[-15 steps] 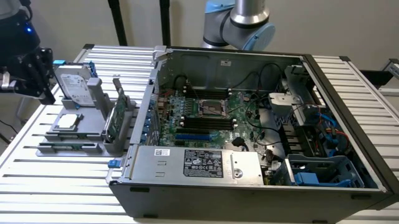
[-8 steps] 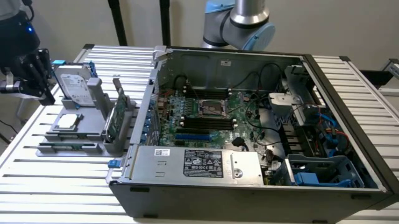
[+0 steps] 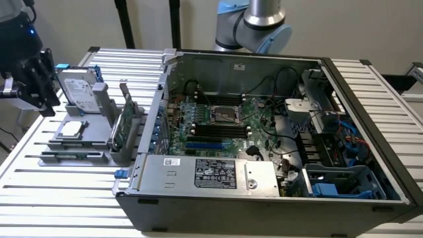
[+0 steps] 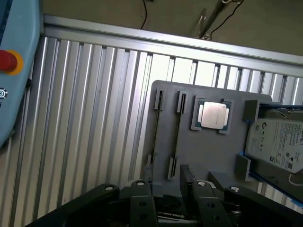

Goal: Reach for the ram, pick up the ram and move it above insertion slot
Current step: 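Pick up the ram and move it above insertion slot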

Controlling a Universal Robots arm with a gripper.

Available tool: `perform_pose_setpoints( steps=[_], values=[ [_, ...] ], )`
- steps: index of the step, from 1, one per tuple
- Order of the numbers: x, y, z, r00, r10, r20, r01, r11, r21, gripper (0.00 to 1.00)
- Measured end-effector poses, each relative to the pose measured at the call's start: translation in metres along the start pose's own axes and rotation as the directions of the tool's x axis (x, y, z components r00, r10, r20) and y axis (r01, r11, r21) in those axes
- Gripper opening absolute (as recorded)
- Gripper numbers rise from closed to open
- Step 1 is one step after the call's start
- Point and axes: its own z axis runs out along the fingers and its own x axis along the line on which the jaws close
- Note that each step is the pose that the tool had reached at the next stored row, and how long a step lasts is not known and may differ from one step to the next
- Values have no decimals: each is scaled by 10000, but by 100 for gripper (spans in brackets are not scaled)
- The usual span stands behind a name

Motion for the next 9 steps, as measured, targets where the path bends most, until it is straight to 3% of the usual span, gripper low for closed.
perform_pose_setpoints(
  steps=[1,9],
  values=[
    [0,-1,18,10000,-1,0,1,10000,4,36],
    [8,-3,164,10000,9,0,-9,10000,7,36]
  ],
)
